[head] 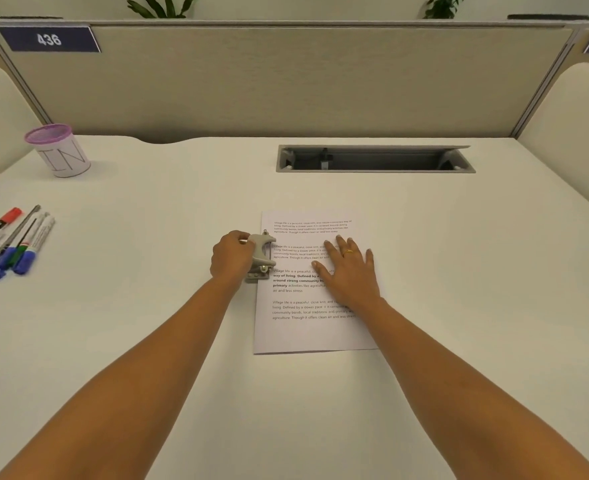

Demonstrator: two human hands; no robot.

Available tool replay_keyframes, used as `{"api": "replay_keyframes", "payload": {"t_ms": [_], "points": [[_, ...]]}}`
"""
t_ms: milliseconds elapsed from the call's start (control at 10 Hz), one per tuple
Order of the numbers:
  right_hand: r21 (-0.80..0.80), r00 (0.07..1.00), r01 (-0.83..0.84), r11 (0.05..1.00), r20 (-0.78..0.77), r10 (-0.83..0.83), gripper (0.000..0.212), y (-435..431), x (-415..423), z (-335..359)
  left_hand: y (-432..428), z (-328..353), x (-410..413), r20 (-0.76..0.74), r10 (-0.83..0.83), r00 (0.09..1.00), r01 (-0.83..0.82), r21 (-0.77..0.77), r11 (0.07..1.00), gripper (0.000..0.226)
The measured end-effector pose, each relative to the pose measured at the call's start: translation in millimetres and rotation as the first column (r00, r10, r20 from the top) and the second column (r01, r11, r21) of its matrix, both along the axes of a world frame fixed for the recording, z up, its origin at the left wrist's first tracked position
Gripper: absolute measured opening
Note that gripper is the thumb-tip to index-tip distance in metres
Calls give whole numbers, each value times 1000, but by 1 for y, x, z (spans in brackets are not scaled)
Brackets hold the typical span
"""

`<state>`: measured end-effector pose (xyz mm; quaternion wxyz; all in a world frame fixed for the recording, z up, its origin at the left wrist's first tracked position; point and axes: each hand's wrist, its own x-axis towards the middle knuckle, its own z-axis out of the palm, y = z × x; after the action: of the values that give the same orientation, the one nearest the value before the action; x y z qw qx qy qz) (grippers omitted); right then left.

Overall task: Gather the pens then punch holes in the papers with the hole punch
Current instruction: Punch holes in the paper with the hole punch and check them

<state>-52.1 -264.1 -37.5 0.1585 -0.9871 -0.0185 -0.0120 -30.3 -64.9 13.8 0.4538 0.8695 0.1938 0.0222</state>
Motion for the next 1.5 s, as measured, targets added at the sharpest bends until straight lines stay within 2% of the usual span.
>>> {"api": "replay_keyframes", "payload": {"t_ms": [300,400,600,700,900,1000,1200,1500], "points": [[-26,999,6,1000,36,-5,60,2,-3,2,4,-1,7,-16,-20,1000,19,-15,1000,28],[-24,999,8,1000,43,-7,60,2,-4,2,6,5,19,-6,-9,1000,10,103,995,33],[-19,998,15,1000,57,-14,59,3,-4,2,3,9,48,36,-117,992,105,251,962,45],[-17,998,20,1000,58,-19,59,3,-3,1,-3,6,56,-3,-120,993,114,344,932,50],[-14,997,29,999,69,-28,58,3,-4,1,-9,-11,62,-98,-122,988,152,416,897,56],[-16,996,32,999,78,-30,58,3,-4,0,-10,-16,62,-93,-130,987,158,459,874,55],[11,997,36,999,74,-37,58,3,-4,0,-7,-23,60,-134,-131,982,180,479,859,52],[-15,997,38,999,64,-37,58,3,-4,0,-4,-30,61,-102,-134,986,167,480,861,49]]}}
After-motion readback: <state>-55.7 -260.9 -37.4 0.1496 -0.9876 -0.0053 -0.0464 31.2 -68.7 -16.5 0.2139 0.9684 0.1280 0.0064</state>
